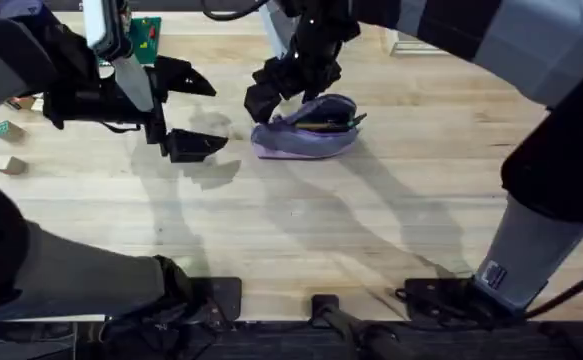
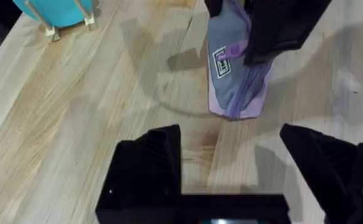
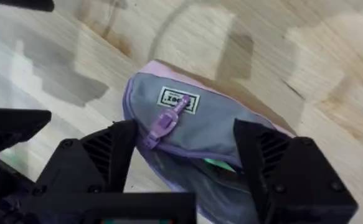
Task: Unzip the bag, pick up the pens from the table one at a time and place them inside, then zip the bag closed.
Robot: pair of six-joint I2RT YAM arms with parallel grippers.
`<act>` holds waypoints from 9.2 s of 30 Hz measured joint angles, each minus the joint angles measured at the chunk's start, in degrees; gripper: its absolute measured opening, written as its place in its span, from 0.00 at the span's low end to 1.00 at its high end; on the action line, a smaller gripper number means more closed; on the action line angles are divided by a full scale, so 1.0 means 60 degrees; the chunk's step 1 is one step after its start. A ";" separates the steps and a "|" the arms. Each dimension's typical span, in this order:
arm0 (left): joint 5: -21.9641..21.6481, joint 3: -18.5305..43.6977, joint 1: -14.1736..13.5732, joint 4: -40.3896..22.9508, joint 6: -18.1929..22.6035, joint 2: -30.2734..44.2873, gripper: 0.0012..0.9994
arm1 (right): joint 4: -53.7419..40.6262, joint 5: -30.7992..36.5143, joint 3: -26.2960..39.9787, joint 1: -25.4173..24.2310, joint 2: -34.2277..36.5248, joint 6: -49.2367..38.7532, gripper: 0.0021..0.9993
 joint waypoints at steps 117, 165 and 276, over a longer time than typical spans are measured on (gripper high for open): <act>-0.0004 0.0000 -0.0001 -0.0145 0.0000 0.0000 0.99 | -0.0385 0.0182 0.1005 0.0492 0.0004 0.0450 0.03; -0.0004 0.0000 -0.0001 -0.0120 0.0000 0.0000 0.99 | -0.0622 0.1144 0.1391 0.0386 -0.0333 0.2032 1.00; 0.1621 0.0000 -0.1197 0.0714 0.0272 0.1812 0.99 | -0.0718 -0.0189 0.1395 0.0171 0.0404 0.2698 0.03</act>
